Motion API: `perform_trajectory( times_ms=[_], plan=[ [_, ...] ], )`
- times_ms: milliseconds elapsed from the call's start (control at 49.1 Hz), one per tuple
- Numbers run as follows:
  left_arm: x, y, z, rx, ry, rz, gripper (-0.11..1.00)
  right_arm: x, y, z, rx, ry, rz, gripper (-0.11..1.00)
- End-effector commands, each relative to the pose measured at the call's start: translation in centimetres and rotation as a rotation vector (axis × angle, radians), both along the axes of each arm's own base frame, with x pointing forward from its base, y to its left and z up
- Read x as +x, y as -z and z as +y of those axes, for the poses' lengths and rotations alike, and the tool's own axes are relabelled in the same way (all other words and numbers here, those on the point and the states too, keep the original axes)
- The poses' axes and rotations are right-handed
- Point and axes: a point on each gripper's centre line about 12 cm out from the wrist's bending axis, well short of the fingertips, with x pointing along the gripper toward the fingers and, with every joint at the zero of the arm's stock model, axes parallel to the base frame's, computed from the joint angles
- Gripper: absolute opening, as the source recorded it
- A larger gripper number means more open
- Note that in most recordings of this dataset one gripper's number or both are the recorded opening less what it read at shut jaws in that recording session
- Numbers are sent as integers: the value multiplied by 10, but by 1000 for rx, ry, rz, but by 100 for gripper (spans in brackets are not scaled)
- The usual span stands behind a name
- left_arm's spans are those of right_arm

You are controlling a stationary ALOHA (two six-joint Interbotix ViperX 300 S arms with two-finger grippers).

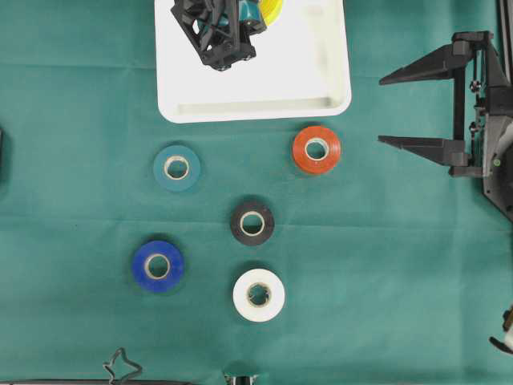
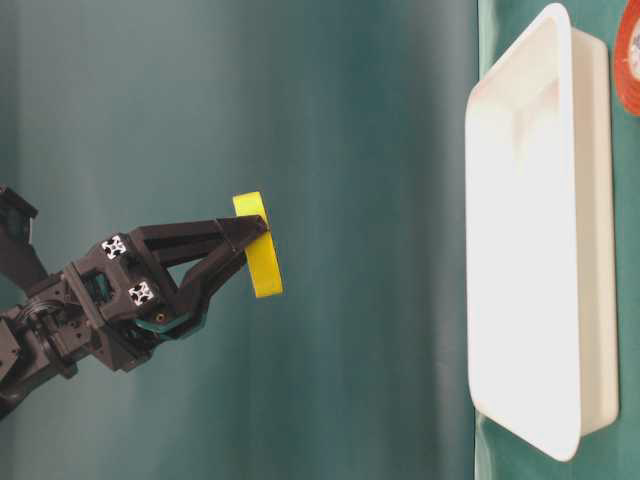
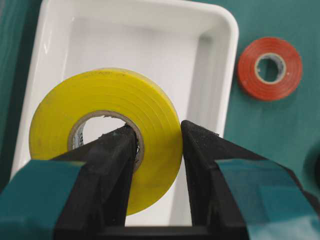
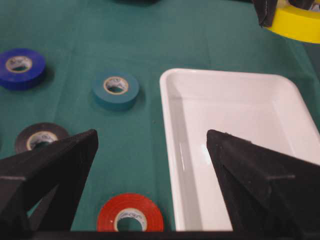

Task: Pick up the tape from a random location and place it into the white case.
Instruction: 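Lower the yellow roll into the tray and open the left gripper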

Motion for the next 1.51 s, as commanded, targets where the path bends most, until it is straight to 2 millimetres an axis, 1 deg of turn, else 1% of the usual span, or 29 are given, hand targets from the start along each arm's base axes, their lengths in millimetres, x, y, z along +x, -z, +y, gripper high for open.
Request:
perform_trajectory(
  times_ms=[0, 81, 183, 326, 387, 468, 530, 876, 978, 1079, 1487],
  plan=[
    [-4, -15, 0, 11, -3, -43, 24, 3, -11, 0, -4, 0, -31, 91],
    [-1, -6, 0, 10, -3, -39, 24, 3, -11, -1, -4, 1, -31, 91],
    [4, 13, 3, 8, -4, -33, 24, 3, -11, 0, -2, 0, -28, 91],
    [11, 49, 11, 2, -17, -11, 24, 4, -10, 0, -3, 0, -24, 91],
    [15, 67, 15, -2, -23, 3, 24, 4, -9, 0, -2, 0, -23, 91],
    [19, 89, 16, -8, -23, 23, 24, 4, -9, 0, -2, 0, -23, 91],
    [21, 101, 17, -13, -24, 33, 24, 4, -9, 0, -1, 0, -20, 91],
    [31, 152, 21, -31, -27, 88, 24, 4, -8, 0, -3, 0, -17, 91],
    [31, 164, 23, -37, -30, 107, 24, 4, -8, 0, -3, 0, -18, 91],
    [33, 170, 25, -35, -32, 105, 24, 5, -7, 0, -2, 0, -15, 91],
    [31, 174, 25, -42, -34, 123, 25, 5, -7, 0, -2, 0, -12, 91]
  ],
)
